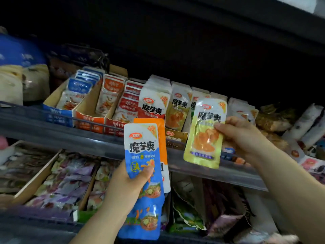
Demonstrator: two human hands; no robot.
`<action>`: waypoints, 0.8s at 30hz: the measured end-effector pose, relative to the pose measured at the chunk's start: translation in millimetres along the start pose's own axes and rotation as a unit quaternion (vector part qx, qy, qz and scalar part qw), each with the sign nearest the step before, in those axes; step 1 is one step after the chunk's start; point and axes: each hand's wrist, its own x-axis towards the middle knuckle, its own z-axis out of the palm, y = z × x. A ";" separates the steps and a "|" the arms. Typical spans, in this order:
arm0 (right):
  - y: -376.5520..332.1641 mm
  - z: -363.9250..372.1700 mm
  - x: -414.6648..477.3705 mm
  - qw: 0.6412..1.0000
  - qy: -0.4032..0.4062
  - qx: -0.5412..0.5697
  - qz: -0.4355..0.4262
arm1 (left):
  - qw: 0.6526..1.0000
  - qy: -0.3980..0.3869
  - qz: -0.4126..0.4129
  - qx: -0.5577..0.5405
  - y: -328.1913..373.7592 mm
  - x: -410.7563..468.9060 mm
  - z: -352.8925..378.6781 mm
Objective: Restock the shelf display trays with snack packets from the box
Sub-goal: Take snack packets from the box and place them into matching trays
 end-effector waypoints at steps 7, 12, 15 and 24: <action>-32.2 27.6 63.9 0.982 0.142 -0.070 -0.100 | 1.000 -0.009 0.028 0.011 1.9 12.1 -13.4; -24.1 49.0 90.8 0.981 0.130 -0.119 -0.083 | 0.999 -0.006 0.037 0.012 4.8 15.7 -19.9; -18.9 62.6 93.6 0.969 0.100 -0.213 -0.081 | 0.999 0.008 0.025 0.019 1.3 17.4 -23.0; -9.6 57.5 115.7 0.962 0.121 -0.235 -0.066 | 0.999 0.024 0.029 0.036 -3.0 23.1 -33.4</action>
